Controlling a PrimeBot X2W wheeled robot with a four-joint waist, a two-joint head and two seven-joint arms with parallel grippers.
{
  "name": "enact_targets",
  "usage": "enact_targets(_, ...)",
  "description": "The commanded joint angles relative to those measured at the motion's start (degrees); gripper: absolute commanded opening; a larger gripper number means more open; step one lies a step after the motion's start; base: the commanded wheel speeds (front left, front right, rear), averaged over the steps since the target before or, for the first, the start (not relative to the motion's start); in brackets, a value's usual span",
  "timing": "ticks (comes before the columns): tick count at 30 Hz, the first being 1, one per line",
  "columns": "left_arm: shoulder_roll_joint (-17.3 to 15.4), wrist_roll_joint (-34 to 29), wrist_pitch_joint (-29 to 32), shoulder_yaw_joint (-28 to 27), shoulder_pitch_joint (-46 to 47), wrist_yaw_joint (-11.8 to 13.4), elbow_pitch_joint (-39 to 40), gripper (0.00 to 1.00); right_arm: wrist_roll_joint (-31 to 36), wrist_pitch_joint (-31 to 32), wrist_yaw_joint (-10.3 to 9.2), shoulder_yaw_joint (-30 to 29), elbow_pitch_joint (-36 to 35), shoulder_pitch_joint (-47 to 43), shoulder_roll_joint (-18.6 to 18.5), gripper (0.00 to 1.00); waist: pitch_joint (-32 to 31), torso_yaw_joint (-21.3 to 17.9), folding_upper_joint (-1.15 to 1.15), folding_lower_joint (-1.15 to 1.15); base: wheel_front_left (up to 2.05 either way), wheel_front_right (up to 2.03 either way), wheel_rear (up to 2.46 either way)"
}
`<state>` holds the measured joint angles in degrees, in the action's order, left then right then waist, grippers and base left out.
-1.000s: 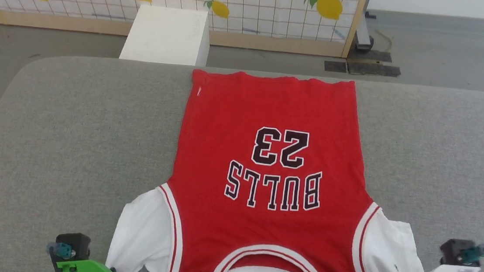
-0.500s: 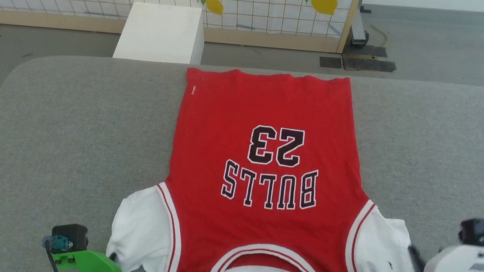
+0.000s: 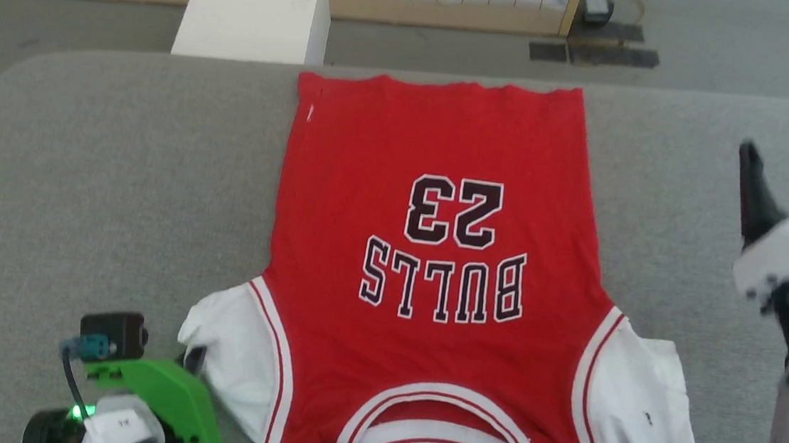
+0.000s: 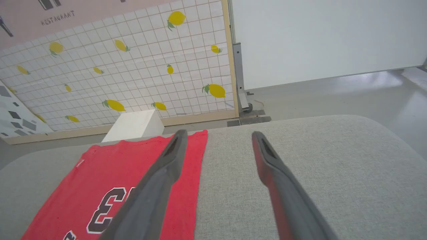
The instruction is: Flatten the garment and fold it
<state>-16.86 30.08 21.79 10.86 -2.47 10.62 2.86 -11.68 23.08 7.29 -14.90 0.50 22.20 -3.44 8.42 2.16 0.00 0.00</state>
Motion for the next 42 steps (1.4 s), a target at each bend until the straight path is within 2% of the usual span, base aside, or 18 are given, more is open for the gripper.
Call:
enact_targets(1, 0.03, 0.15, -0.59, -0.17, 1.63, -0.38, 0.78, 0.00, 1.26, -0.37, 0.20, 0.64, 1.42, 3.28, -0.29, 1.00, 6.65, 3.01, 0.00, 0.00, 0.00, 0.00, 0.00)
enact_targets(3, 0.26, 0.72, -0.88, -0.41, 2.43, -0.66, 2.05, 0.00, 2.72, -0.23, 0.20, 1.19, 3.71, 8.22, -0.95, 1.00, 9.59, 4.07, 0.00, 0.00, 0.00, 0.00, 0.00)
enact_targets(4, 0.40, 1.22, -1.13, -0.45, 3.54, -1.13, 4.33, 0.00, 5.05, 0.97, 0.20, 1.82, 7.60, 16.32, -2.17, 1.00, 13.93, 5.91, 0.00, 0.00, 0.00, 0.00, 0.00)
enact_targets(11, 1.06, 2.68, -1.97, -0.34, 5.13, -2.34, 9.50, 0.00, 10.43, 7.77, 0.20, 2.77, 15.91, 32.52, -5.05, 1.00, 22.19, 10.21, 0.00, 0.00, 0.00, 0.00, 0.00)
enact_targets(18, 1.37, 3.22, -2.80, 0.01, 5.39, -2.97, 14.47, 0.00, 17.37, 21.27, 0.20, 7.12, 23.65, 43.04, -10.04, 1.00, 28.16, 12.70, 0.00, 0.00, 0.00, 0.00, 0.00)
enact_targets(19, 1.44, 3.31, -2.89, 0.28, 4.89, -2.99, 16.20, 0.00, 18.78, 27.62, 0.20, 8.60, 25.60, 45.37, -11.22, 1.00, 29.94, 13.30, 0.00, 0.00, 0.00, 0.00, 0.00)
enact_targets(23, 2.12, 3.97, -3.53, 0.37, 4.61, -3.00, 18.10, 0.00, 19.27, 33.81, 0.20, 11.07, 25.82, 47.34, -12.57, 1.00, 32.01, 14.01, 0.00, 0.00, 0.00, 0.00, 0.00)
enact_targets(27, 2.50, 4.31, -4.16, 0.12, 3.87, -2.69, 18.89, 0.00, 18.06, 37.23, 0.20, 13.51, 25.14, 47.29, -13.30, 1.00, 33.24, 14.16, 0.00, 0.00, 0.00, 0.00, 0.00)
enact_targets(32, 2.46, 4.42, -4.32, 0.35, 3.60, -2.80, 18.57, 0.00, 16.12, 42.76, 0.20, 13.95, 24.87, 45.13, -13.40, 1.00, 33.51, 13.93, 0.00, 0.00, 0.00, 0.00, 0.00)
enact_targets(33, 2.46, 4.45, -4.34, 0.40, 3.72, -2.85, 18.44, 0.00, 15.94, 43.69, 0.20, 13.76, 24.40, 44.72, -13.45, 0.70, 33.44, 13.86, 0.00, 0.00, 0.00, 0.00, 0.00)
enact_targets(34, 2.43, 4.46, -4.35, 0.45, 3.79, -2.91, 18.32, 0.00, 15.85, 44.04, 0.20, 13.68, 23.84, 44.50, -13.56, 0.33, 33.35, 13.78, 0.00, 0.00, 0.00, 0.00, 0.00)
enact_targets(35, 2.41, 4.52, -4.32, 0.52, 3.86, -2.98, 18.15, 0.00, 15.63, 44.22, 0.20, 13.40, 23.09, 44.28, -13.64, 0.00, 33.18, 13.66, 0.00, 0.00, 0.00, 0.00, 0.00)
enact_targets(38, 2.23, 4.55, -4.21, 0.38, 3.88, -2.85, 17.51, 0.00, 14.96, 43.79, 0.20, 12.32, 21.00, 44.08, -13.63, 0.00, 32.40, 13.03, 0.00, 0.00, 0.00, 0.00, 0.00)
enact_targets(42, 1.85, 4.55, -4.09, 0.14, 4.04, -2.77, 16.60, 0.00, 14.00, 40.11, 0.20, 11.15, 18.23, 44.45, -13.06, 0.00, 30.24, 11.69, 0.00, 0.00, 0.00, 0.00, 0.00)
